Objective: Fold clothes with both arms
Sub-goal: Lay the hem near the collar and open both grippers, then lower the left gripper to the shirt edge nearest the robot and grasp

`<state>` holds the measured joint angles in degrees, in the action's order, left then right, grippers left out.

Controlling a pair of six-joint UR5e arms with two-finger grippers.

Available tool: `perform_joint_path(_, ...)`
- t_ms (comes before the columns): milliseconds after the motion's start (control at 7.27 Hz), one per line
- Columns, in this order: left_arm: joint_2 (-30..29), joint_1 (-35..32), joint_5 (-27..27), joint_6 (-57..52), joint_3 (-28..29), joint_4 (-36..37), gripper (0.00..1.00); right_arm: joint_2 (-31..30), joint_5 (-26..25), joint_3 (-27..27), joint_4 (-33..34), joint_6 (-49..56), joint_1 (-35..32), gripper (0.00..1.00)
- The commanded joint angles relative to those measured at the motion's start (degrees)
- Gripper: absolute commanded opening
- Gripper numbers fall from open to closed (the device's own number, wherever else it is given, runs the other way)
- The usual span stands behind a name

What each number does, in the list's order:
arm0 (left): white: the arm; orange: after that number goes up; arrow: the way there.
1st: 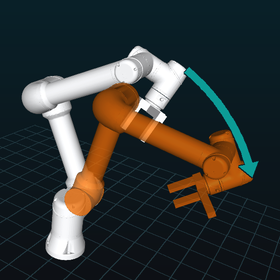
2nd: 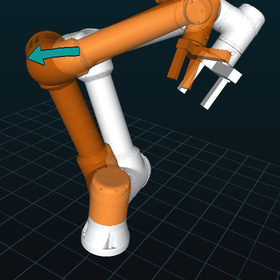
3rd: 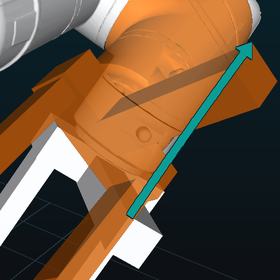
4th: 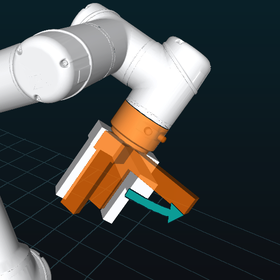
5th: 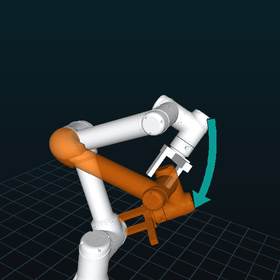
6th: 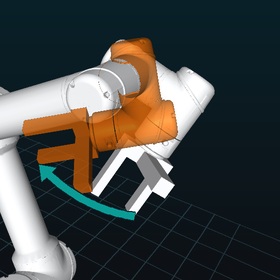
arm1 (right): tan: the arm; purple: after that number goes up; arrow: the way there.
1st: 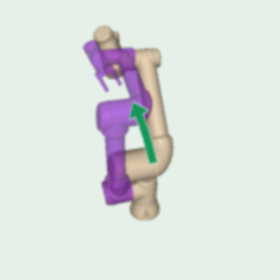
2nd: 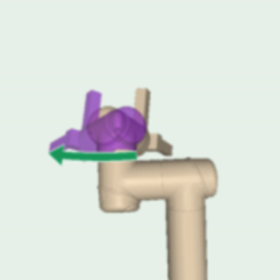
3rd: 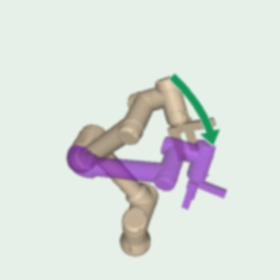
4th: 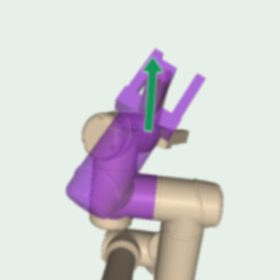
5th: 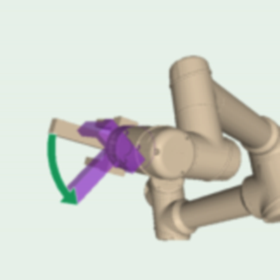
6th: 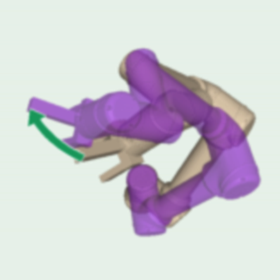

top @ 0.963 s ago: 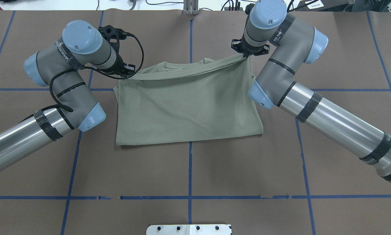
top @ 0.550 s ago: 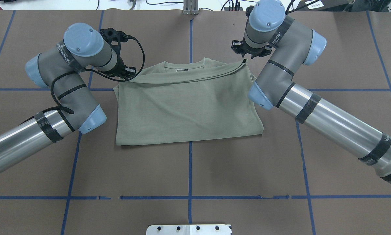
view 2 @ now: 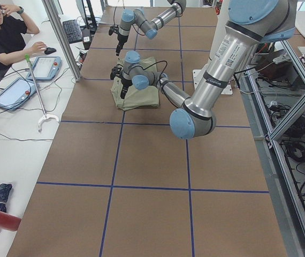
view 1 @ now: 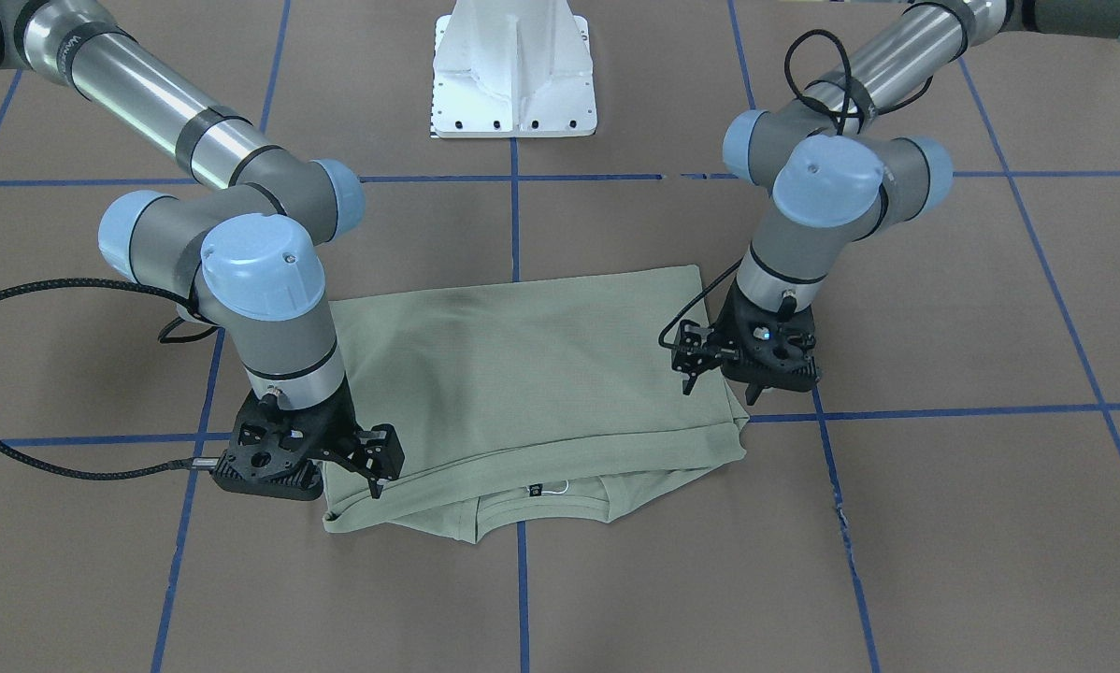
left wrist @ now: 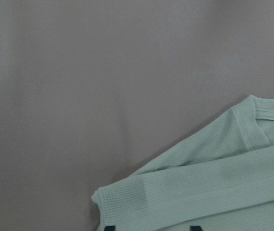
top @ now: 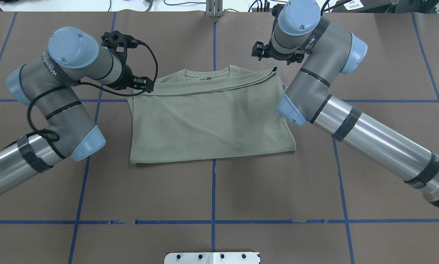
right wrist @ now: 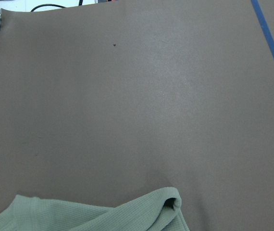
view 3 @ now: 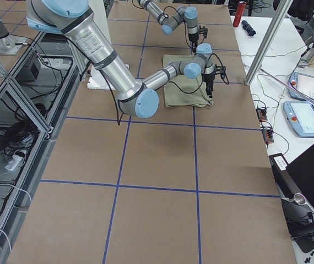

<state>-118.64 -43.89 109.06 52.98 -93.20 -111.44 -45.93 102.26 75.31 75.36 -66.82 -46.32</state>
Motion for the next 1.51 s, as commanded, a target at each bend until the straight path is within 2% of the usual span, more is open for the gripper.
perform_joint_path(0,8.9,5.4,-0.2,8.9,-11.9,-0.6,1.0,-0.3,0.0,0.7,-0.1,-0.1,0.1,1.0)
perform_joint_path(275,15.9,9.8,-1.4,15.0,-10.9,-13.6,0.99,-0.5,0.0,0.8,-0.2,-0.1,0.2,1.0)
perform_joint_path(412,16.9,11.0,-3.8,17.0,-10.0,-15.8,0.94,-0.6,0.0,0.8,-0.2,-0.1,0.2,1.0)
perform_joint_path(962,15.1,14.3,-5.0,18.6,-6.1,-15.8,0.86,-1.4,0.0,2.6,-0.2,-0.1,0.4,1.0)
perform_joint_path(1100,15.0,14.4,-4.9,18.6,-6.1,-15.9,0.78,-1.9,0.0,2.8,-0.2,-0.1,0.4,1.0)
perform_joint_path(1238,15.0,14.7,-4.7,18.7,-6.1,-15.9,0.54,-1.9,0.0,2.9,-0.2,-0.1,0.4,1.0)
perform_joint_path(1375,15.0,14.7,-4.6,18.7,-6.2,-15.8,0.12,-1.9,0.0,2.9,-0.2,-0.1,0.4,1.0)
